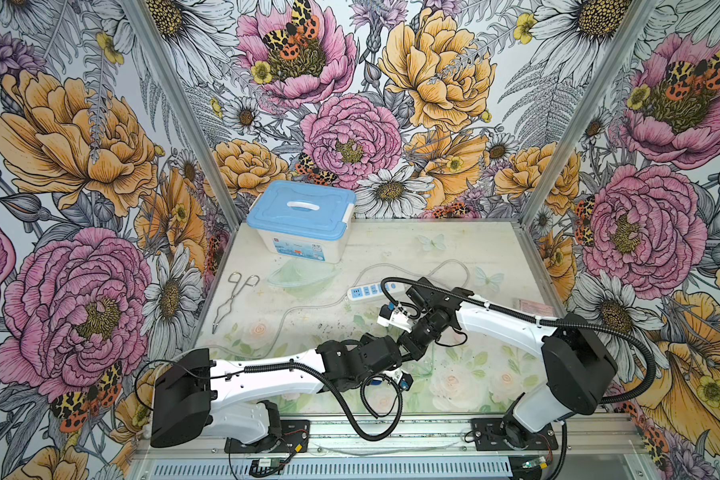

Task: Charge the electric shaver
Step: Insert the charging cable into the plug.

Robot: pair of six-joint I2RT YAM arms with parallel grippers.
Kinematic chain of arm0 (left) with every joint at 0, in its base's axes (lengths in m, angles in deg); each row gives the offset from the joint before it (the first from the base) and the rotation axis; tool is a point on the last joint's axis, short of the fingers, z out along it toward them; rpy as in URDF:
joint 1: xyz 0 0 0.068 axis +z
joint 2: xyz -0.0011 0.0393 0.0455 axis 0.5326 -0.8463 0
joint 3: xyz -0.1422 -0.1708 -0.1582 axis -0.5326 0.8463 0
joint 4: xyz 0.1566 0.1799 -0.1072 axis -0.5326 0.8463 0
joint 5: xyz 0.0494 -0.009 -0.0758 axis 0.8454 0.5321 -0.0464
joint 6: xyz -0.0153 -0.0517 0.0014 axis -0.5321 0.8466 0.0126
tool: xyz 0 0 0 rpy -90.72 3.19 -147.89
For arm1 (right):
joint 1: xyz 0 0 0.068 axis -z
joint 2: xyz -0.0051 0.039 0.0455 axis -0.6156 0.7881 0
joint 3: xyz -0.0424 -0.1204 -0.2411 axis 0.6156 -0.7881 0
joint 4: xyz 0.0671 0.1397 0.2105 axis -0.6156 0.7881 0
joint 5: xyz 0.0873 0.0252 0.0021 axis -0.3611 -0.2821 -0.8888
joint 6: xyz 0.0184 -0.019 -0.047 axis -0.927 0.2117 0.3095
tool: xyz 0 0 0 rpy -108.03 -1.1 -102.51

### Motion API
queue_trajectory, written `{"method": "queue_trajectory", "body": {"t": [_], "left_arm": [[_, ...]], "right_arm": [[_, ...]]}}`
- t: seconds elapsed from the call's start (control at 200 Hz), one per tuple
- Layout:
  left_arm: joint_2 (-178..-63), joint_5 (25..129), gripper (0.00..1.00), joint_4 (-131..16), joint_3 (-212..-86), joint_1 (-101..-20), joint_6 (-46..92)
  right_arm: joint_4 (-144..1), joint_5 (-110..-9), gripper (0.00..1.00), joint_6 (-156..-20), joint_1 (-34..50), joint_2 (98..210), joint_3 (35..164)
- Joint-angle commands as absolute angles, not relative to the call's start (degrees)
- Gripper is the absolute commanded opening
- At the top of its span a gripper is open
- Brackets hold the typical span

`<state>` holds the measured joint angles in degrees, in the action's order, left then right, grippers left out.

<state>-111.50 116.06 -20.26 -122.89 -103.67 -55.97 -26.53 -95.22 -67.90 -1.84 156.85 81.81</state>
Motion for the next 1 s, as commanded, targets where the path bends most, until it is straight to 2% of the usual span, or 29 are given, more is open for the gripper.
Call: {"method": "queue_trajectory", "body": {"t": [0.0, 0.485, 0.996], "left_arm": [[-109.6, 108.7, 0.0, -27.1, -124.3, -104.9, -57.2], [-107.9, 108.2, 0.0, -28.1, -122.4, -104.0, -57.8], [-107.6, 103.1, 0.0, -26.8, -121.2, -112.7, -54.5]], "right_arm": [[-37.8, -94.7, 0.0, -68.5, -1.9, 157.9, 85.4], [-36.9, -94.4, 0.0, -68.5, -2.3, 157.4, 84.3], [-32.4, -92.8, 0.0, -63.1, -0.9, 160.0, 91.5]]}}
